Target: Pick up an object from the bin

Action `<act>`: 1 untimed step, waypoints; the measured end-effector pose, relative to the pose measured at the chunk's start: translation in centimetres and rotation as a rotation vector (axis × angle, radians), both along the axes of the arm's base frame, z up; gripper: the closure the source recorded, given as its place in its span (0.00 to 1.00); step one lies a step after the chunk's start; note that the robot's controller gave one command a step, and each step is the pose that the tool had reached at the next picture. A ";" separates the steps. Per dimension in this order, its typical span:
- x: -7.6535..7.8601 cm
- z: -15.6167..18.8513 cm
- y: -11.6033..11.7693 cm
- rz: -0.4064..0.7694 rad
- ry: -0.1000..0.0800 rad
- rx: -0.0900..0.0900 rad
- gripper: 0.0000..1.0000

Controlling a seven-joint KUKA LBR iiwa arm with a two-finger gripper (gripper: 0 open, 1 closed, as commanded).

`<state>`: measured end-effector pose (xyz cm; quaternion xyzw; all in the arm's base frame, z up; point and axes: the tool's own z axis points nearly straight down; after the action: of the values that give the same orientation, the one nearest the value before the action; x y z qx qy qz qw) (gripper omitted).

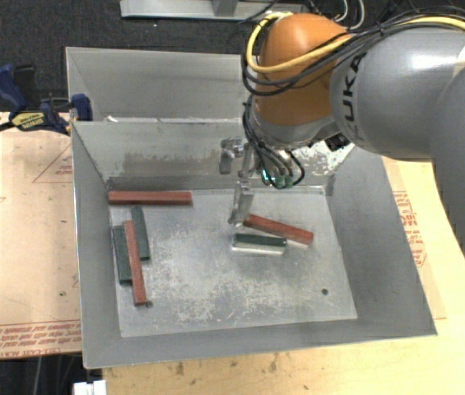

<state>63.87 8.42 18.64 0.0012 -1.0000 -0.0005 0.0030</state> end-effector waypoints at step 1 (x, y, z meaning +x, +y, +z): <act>0.2 0.5 0.0 -0.002 -0.008 0.001 0.00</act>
Offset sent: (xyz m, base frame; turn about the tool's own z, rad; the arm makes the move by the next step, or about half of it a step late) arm -0.0536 -0.0606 -0.1164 -0.5744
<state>64.04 8.39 19.13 0.0004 -1.0000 -0.0008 -0.0009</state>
